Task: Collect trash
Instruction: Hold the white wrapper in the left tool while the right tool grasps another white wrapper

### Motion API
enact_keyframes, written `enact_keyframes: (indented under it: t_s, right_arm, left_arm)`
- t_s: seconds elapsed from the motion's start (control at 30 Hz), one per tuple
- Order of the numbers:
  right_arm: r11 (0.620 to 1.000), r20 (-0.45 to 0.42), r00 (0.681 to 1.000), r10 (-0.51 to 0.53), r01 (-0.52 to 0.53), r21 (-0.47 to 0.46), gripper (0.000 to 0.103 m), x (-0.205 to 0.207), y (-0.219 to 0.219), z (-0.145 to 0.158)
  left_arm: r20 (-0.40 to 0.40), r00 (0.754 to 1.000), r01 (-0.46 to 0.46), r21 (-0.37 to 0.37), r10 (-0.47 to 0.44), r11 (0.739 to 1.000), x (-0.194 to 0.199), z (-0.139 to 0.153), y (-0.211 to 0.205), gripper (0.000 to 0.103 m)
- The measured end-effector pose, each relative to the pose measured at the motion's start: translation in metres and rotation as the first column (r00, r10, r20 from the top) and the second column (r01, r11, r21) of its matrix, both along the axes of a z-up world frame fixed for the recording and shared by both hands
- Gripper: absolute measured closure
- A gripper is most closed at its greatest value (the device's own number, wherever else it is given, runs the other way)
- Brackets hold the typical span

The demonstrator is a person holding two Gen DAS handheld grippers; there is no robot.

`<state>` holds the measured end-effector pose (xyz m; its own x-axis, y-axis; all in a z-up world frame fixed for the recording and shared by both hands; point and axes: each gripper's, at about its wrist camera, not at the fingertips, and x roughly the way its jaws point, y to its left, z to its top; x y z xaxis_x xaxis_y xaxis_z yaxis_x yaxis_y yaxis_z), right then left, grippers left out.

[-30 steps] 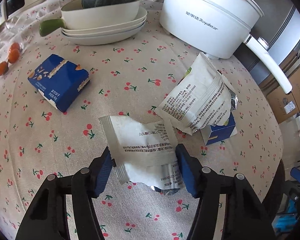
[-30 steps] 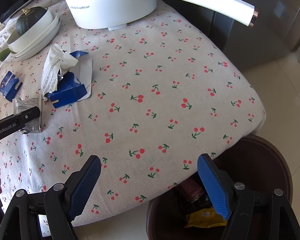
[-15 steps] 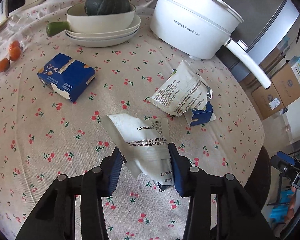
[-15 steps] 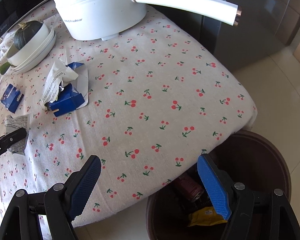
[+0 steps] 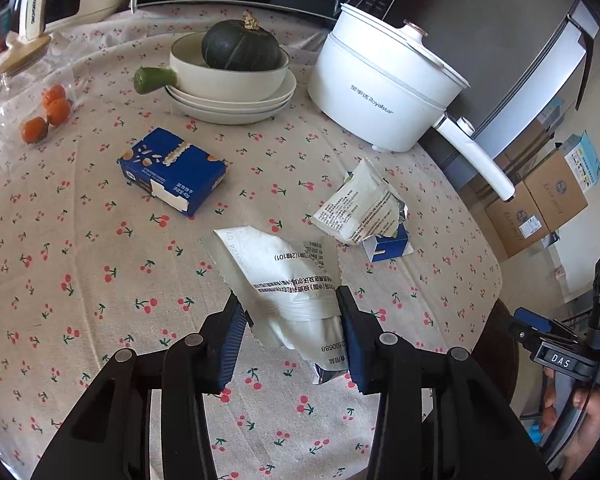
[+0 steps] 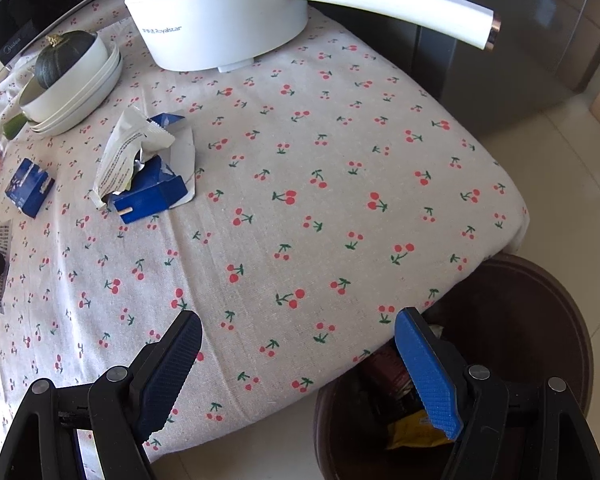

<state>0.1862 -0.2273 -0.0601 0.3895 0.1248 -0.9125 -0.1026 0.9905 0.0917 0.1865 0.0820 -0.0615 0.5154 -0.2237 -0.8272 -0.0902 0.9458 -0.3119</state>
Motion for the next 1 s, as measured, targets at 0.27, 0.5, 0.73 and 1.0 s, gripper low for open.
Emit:
enact_keyframes:
  t_s: [0.27, 0.5, 0.73, 1.0]
  right_arm:
    - [0.999, 0.023, 0.999, 0.030, -0.030, 0.023, 0.020, 0.010, 0.040, -0.003]
    - [0.999, 0.069, 0.997, 0.021, -0.024, 0.047, 0.019, 0.044, 0.092, -0.008]
    - [0.999, 0.117, 0.993, -0.007, 0.002, 0.048, 0.019, 0.081, 0.142, -0.033]
    - [0.999, 0.186, 0.982, -0.022, 0.027, -0.024, 0.019, 0.105, 0.178, -0.049]
  left_arm:
    - [0.041, 0.999, -0.025, -0.011, 0.025, 1.000, -0.013, 0.014, 0.030, 0.057]
    - [0.071, 0.996, -0.060, -0.017, 0.061, 0.998, -0.029, 0.025, 0.064, 0.057]
    - [0.073, 0.991, -0.112, -0.056, 0.116, 0.992, -0.040, 0.025, 0.100, 0.057]
    - [0.069, 0.989, -0.125, -0.035, 0.127, 0.992, -0.039, 0.021, 0.115, 0.057]
